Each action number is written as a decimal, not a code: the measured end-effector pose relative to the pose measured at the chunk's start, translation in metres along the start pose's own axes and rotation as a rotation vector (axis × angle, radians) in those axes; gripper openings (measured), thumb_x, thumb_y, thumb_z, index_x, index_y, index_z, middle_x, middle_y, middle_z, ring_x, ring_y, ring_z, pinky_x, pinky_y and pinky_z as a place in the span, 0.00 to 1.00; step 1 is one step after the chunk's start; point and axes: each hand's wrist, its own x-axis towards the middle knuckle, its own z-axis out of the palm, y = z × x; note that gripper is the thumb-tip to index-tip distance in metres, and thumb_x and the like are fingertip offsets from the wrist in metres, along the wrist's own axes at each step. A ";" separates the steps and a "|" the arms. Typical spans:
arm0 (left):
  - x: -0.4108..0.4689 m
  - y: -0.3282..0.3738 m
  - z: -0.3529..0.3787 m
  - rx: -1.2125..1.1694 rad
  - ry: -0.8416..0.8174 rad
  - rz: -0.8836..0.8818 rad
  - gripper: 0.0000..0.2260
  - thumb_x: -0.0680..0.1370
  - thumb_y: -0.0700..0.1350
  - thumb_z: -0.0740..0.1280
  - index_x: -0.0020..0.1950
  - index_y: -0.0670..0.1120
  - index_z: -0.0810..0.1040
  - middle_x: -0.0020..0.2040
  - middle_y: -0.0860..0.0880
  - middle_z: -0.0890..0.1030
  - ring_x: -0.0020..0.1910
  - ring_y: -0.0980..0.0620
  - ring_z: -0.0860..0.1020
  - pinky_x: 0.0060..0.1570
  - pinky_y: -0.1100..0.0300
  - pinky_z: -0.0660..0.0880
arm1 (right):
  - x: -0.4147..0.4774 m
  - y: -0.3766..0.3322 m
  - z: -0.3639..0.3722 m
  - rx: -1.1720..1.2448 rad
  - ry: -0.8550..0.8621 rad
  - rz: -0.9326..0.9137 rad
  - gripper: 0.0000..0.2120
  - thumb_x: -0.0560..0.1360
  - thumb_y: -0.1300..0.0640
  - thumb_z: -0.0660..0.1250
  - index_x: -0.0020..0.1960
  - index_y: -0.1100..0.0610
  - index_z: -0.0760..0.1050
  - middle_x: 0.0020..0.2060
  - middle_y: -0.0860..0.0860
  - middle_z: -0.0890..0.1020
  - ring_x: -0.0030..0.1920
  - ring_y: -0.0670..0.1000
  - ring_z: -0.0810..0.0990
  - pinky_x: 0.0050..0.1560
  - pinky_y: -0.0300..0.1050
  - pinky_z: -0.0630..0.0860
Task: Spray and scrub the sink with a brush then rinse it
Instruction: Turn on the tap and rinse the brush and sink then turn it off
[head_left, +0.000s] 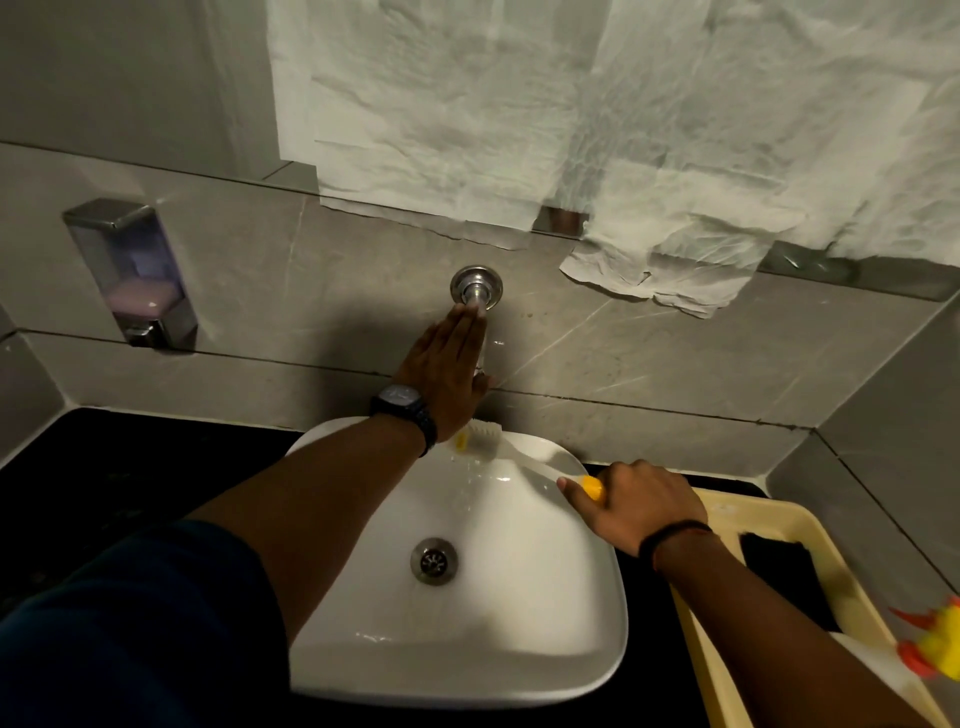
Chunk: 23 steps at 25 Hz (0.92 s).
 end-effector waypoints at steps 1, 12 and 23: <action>-0.001 -0.001 0.000 -0.002 -0.016 0.003 0.33 0.78 0.53 0.58 0.75 0.44 0.44 0.78 0.43 0.50 0.76 0.46 0.48 0.75 0.52 0.47 | 0.000 0.002 0.000 -0.037 0.010 -0.028 0.28 0.71 0.27 0.48 0.35 0.49 0.70 0.31 0.50 0.75 0.31 0.52 0.70 0.34 0.44 0.65; -0.002 0.000 -0.006 -0.003 -0.074 -0.014 0.31 0.79 0.52 0.55 0.75 0.44 0.41 0.78 0.44 0.47 0.77 0.47 0.46 0.75 0.51 0.48 | 0.000 0.016 0.006 -0.138 0.042 -0.085 0.30 0.71 0.27 0.45 0.32 0.50 0.69 0.31 0.51 0.81 0.30 0.52 0.73 0.32 0.44 0.65; -0.003 0.001 -0.004 -0.031 -0.009 -0.015 0.32 0.79 0.50 0.58 0.75 0.42 0.43 0.78 0.42 0.51 0.76 0.45 0.50 0.75 0.51 0.49 | -0.011 0.022 0.026 -0.036 -0.007 -0.007 0.30 0.69 0.26 0.47 0.32 0.51 0.69 0.30 0.49 0.78 0.34 0.55 0.78 0.33 0.45 0.65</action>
